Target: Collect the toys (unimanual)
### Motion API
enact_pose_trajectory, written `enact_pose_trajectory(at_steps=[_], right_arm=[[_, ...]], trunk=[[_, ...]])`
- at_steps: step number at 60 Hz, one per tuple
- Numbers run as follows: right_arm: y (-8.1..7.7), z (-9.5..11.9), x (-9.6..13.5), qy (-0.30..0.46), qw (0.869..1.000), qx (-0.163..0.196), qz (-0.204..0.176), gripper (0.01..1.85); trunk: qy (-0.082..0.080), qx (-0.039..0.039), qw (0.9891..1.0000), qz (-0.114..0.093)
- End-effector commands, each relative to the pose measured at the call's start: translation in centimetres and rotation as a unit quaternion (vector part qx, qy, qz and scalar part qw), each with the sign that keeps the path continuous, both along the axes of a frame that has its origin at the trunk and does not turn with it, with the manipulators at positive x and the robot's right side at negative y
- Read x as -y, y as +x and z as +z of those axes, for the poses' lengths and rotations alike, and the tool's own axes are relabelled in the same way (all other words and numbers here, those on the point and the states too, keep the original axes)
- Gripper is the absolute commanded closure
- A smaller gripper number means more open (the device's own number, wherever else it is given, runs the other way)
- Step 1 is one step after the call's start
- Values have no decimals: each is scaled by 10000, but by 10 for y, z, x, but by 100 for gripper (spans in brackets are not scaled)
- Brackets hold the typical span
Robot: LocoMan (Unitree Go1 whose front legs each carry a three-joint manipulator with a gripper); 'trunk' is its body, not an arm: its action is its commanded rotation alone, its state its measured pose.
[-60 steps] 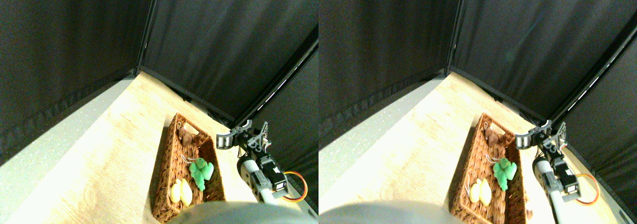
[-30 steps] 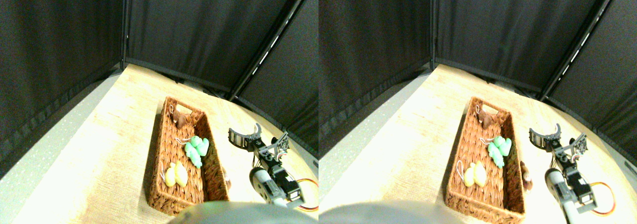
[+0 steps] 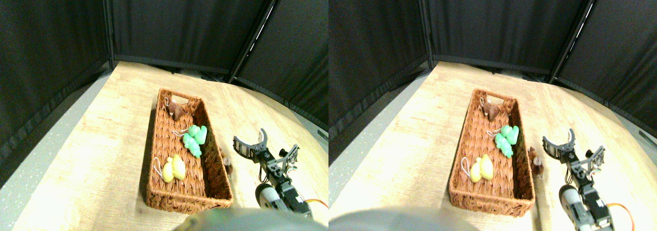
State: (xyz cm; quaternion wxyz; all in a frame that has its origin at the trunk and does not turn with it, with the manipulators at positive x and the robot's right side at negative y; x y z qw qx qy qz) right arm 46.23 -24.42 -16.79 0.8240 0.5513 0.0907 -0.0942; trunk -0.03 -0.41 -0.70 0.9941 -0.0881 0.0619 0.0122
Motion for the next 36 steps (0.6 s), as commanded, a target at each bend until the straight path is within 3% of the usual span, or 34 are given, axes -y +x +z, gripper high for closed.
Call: enact_pose_trajectory(at_steps=[1, 22, 36], right_arm=[[-4, -2, -7, 110, 9999, -29, 28, 106], [-21, -43, -15, 582, 9962, -650, -19, 105], [-16, -69, -16, 806, 9905, -1112, -2, 98]], trunk=[[-156, 0, 9999, 7], [-230, -49, 9997, 106], [-276, -52, 9993, 243]])
